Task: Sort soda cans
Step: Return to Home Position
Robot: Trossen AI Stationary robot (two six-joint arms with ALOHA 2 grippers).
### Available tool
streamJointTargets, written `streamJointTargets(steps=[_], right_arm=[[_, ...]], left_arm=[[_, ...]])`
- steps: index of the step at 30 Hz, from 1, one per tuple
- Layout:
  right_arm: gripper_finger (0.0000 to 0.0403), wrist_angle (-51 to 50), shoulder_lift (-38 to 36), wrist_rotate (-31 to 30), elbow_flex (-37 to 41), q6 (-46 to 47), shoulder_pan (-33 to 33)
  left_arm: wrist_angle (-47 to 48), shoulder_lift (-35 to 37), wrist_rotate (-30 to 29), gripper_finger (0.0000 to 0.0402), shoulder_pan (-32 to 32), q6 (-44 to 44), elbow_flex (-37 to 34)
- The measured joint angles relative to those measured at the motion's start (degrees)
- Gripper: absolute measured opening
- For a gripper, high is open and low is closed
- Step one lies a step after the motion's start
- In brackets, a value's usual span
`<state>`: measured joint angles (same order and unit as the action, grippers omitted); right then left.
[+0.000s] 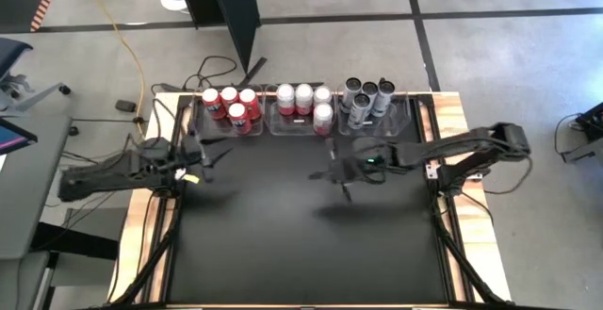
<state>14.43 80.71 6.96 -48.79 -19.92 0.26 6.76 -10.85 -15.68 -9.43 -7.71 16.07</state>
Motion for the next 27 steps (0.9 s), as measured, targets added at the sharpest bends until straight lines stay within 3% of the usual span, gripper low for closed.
streamJointTargets(steps=[4,8,16,23,27], right_arm=[[0.0000,11.30,-7.30,0.17,9.63,1.71,-0.08],[0.0000,21.08,-14.41,-2.62,20.41,5.62,-0.34],[0.0000,28.13,-24.28,-10.04,34.73,9.99,2.22],[0.0000,41.52,-29.58,-10.11,47.47,12.15,2.77],[0.0000,34.14,-31.23,-10.14,48.30,15.24,3.03]], left_arm=[[6.36,10.88,0.09,0.0169,0.02,1.20,-2.02],[6.59,8.78,0.66,0.0169,0.15,1.77,-2.64],[5.33,8.12,2.83,0.0169,0.39,5.12,-5.42],[5.47,10.67,3.94,0.0169,0.48,4.77,-8.01],[6.36,10.73,4.92,0.0169,0.48,4.66,-8.11]])
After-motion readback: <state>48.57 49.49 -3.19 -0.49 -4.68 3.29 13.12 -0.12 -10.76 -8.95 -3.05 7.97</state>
